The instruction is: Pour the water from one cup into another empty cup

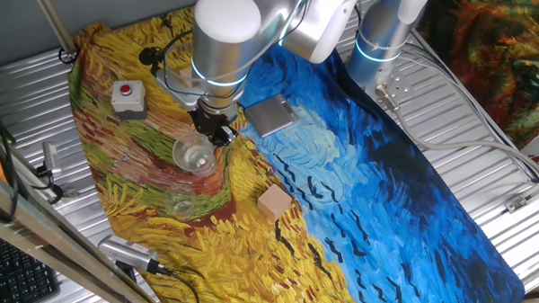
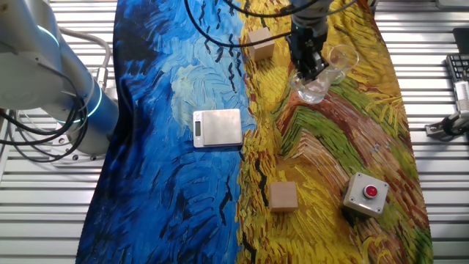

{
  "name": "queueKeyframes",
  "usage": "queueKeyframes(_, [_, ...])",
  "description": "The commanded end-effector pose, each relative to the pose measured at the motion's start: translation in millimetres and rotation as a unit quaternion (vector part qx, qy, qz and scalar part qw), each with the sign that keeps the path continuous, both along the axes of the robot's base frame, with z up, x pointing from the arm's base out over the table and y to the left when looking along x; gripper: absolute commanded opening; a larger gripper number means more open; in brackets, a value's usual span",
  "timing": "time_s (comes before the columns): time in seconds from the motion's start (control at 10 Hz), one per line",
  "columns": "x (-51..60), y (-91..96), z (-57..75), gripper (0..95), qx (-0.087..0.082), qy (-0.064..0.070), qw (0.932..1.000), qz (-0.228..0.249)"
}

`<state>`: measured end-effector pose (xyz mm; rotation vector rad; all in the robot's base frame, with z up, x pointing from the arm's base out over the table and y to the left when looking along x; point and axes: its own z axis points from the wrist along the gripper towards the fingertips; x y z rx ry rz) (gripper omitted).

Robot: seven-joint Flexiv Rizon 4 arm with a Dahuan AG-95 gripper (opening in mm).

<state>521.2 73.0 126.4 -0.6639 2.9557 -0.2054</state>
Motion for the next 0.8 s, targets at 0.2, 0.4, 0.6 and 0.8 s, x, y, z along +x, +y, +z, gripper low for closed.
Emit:
queueKeyframes(0.2, [1.4,-1.5,-9.4,0.0,0.004,-0.001,1.0,0.006])
queueKeyframes(0.4, [0.4,-2.7,-14.3,0.0,0.014,-0.002,0.9999,0.01])
queueKeyframes(0.6, [0.0,-3.0,-15.2,0.0,0.02,-0.004,0.9997,0.012])
queueKeyframes(0.8, [0.1,-3.1,-16.1,0.0,0.025,-0.005,0.9996,0.013])
